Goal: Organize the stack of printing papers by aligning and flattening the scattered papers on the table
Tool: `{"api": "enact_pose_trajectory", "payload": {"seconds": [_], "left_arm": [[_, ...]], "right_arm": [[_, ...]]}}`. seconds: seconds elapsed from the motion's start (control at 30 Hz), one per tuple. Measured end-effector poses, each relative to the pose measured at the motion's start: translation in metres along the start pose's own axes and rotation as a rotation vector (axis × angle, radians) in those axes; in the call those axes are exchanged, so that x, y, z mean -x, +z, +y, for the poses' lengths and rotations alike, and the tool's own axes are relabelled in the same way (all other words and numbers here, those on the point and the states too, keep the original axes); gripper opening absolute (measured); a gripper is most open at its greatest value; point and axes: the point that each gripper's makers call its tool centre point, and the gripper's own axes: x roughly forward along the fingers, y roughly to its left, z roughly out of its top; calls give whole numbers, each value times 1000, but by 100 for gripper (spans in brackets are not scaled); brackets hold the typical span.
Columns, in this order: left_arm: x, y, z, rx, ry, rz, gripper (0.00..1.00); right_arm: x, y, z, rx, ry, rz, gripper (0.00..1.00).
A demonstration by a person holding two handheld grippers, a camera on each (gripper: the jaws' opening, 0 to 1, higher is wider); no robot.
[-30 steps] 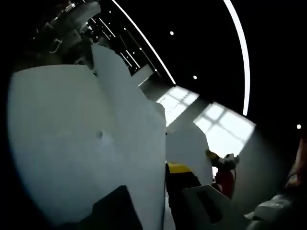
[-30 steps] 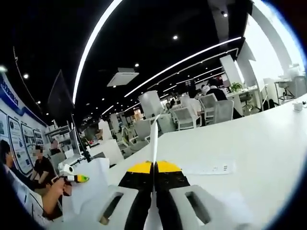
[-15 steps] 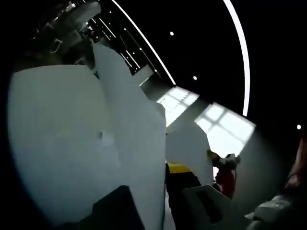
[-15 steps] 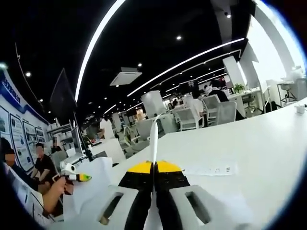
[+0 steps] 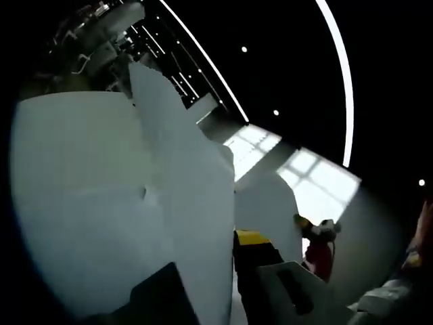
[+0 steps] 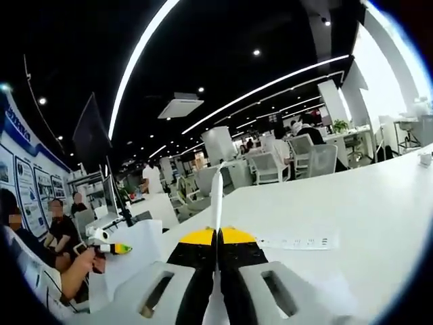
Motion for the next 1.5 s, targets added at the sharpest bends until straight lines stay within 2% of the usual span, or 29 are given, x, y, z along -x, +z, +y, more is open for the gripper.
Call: {"api": "enact_pose_trajectory", "payload": {"seconds": [0.57,1.5], "left_arm": [[-2,-3,-4,-1,-3,-7,6],[-3,-3,-1,3,6,-7,6]], "right_arm": [[-4,1,16,24,36,-1,0],[-9,6,25,44,69,-7,0]]}}
